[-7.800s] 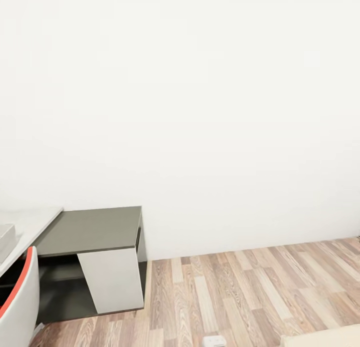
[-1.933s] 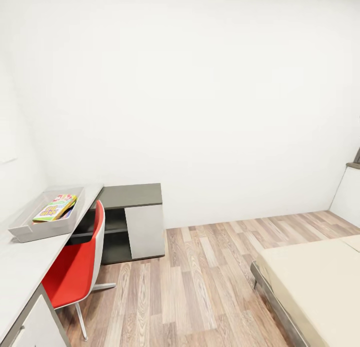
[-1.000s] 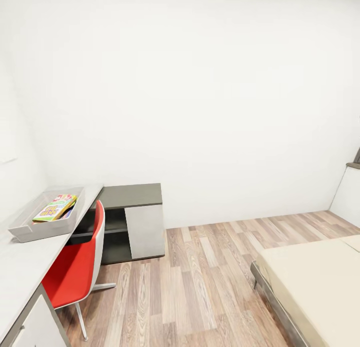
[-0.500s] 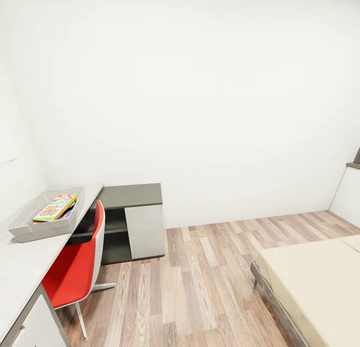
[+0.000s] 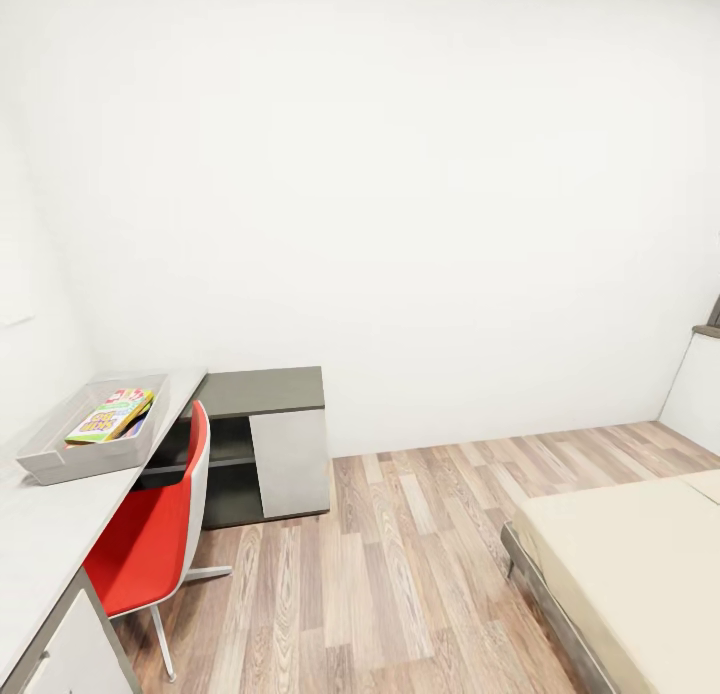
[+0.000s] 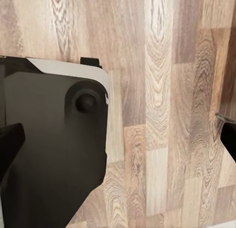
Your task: Put all the toys in the child's room - the three board games (two on the bed and one on the table), the two jigsaw puzzles on the table, and the tennis ball on the table - inside the toy box on the table in the child's room.
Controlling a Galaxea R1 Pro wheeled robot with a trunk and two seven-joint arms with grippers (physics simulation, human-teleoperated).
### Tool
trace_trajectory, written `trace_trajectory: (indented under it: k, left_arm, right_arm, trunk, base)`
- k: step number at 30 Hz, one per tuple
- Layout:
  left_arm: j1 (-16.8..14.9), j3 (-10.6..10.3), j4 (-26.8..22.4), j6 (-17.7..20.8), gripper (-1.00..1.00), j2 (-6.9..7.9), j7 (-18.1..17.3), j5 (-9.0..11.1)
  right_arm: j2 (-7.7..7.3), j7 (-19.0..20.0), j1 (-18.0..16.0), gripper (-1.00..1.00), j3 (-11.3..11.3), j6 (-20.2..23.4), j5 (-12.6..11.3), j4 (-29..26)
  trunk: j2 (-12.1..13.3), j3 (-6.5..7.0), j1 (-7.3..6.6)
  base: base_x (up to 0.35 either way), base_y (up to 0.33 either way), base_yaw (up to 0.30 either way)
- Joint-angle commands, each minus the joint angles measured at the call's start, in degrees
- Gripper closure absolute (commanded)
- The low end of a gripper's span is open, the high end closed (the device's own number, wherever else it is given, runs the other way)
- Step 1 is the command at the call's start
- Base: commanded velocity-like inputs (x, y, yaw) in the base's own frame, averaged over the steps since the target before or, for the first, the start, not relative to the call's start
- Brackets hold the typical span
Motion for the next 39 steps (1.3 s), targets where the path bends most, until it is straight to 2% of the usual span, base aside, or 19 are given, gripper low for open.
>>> trace_trajectory:
  k: [1, 2, 3, 6, 7, 11, 12, 13, 16, 19, 20, 23, 24, 27, 28, 32, 39]
  left_arm:
    - [0.1, 1.9, -0.2, 0.0, -1.0, -0.02, 0.2, -1.3]
    - [0.1, 3.2, -0.2, -0.1, -1.0, -0.01, 0.2, -2.1]
    - [0.1, 3.2, -0.2, -0.1, -1.0, -0.01, 0.2, -2.1]
    - [0.1, 6.6, -0.4, 0.0, -1.0, -0.01, 0.2, -3.9]
    - [0.1, 6.6, -0.4, 0.0, -1.0, -0.01, 0.2, -3.9]
    - [0.1, 10.3, -0.9, 0.0, -1.0, 0.0, 0.2, -5.8]
    - [0.1, 10.3, -0.9, 0.0, -1.0, 0.0, 0.2, -5.8]
    - [0.1, 11.0, -1.2, 0.0, -1.0, -0.02, 0.2, -6.8]
    - [0.1, 13.5, -1.8, 0.0, -1.0, -0.05, 0.2, -11.1]
    - [0.1, 17.9, -2.2, 0.0, -1.0, -0.07, 0.2, -16.9]
    - [0.1, 17.9, -2.2, 0.0, -1.0, -0.07, 0.2, -16.9]
    - [0.1, 22.4, -2.3, 0.0, -1.0, -0.06, 0.2, -22.9]
    - [0.1, 22.4, -2.3, 0.0, -1.0, -0.06, 0.2, -22.9]
    - [0.1, 25.4, -2.3, 0.0, -1.0, -0.03, 0.2, -27.6]
    - [0.1, 25.4, -2.3, 0.0, -1.0, -0.03, 0.2, -27.6]
    - [0.1, 27.2, -2.3, 0.0, -1.0, -0.01, 0.2, -30.6]
    - [0.1, 28.1, -2.3, 0.0, -1.0, -0.01, 0.2, -32.0]
  right_arm:
    - [-0.02, -0.3, 0.0, -1.0, 0.3, 0.3, -0.1, -0.1]
    - [-0.02, -0.3, 0.0, -1.0, 0.3, 0.4, -0.1, -0.1]
    - [-0.02, -0.3, 0.0, -1.0, 0.3, 0.4, -0.1, -0.1]
    - [-0.01, -0.3, 0.0, -1.0, 0.3, 0.6, -0.1, -0.1]
    - [-0.01, -0.3, 0.0, -1.0, 0.3, 0.6, -0.1, -0.1]
    - [-0.01, -0.3, 0.2, -1.0, 0.3, 1.6, -0.1, -0.1]
    - [-0.01, -0.3, 0.2, -1.0, 0.3, 1.6, -0.1, -0.1]
    - [-0.01, -0.3, 0.4, -1.0, 0.3, 2.2, -0.1, -0.1]
    - [-0.06, -0.3, 0.9, -1.0, 0.4, 4.2, -0.1, -0.1]
    - [-0.08, -0.3, 1.7, -1.0, 0.5, 5.5, -0.1, -0.1]
    - [-0.08, -0.3, 1.7, -1.0, 0.5, 5.5, -0.1, -0.1]
    - [-0.09, 0.5, 2.8, -1.0, 1.5, 6.3, -0.1, -0.1]
    - [-0.09, 0.5, 2.8, -1.0, 1.5, 6.3, -0.1, -0.1]
    - [-0.11, 2.5, 4.2, -1.0, 4.1, 6.7, -0.1, 0.0]
    - [-0.11, 2.5, 4.2, -1.0, 4.1, 6.7, -0.1, 0.0]
    - [-0.19, 4.4, 5.9, -1.0, 8.4, 7.0, -0.2, 0.2]
    - [-0.35, 5.2, 7.1, -1.0, 10.9, 7.2, -0.2, 0.4]
  trunk:
    - [0.0, 0.0, 0.02]
    - [0.0, 0.0, 0.02]
    - [0.0, 0.0, 0.02]
    - [0.0, 0.0, 0.02]
    - [0.0, 0.0, 0.02]
    - [0.0, 0.0, 0.02]
    - [0.0, 0.0, 0.02]
    - [0.0, 0.0, 0.02]
    - [0.0, 0.0, 0.02]
    - [0.0, 0.0, 0.02]
    - [0.0, 0.0, 0.02]
    - [0.0, 0.0, 0.02]
    - [0.0, 0.0, 0.02]
    - [0.0, 0.0, 0.02]
    - [0.0, 0.0, 0.02]
    - [0.0, 0.0, 0.02]
    - [0.0, 0.0, 0.02]
  base:
    - [0.0, 0.0, 0.0]
    - [0.0, 0.0, 0.0]
    - [0.0, 0.0, 0.0]
    - [0.0, 0.0, 0.0]
    - [0.0, 0.0, 0.0]
    - [0.0, 0.0, 0.0]
    - [0.0, 0.0, 0.0]
    - [0.0, 0.0, 0.0]
    - [0.0, 0.0, 0.0]
    - [0.0, 0.0, 0.0]
    - [0.0, 0.0, 0.0]
    - [0.0, 0.0, 0.0]
    - [0.0, 0.0, 0.0]
    - [0.0, 0.0, 0.0]
    - [0.0, 0.0, 0.0]
    - [0.0, 0.0, 0.0]
    - [0.0, 0.0, 0.0]
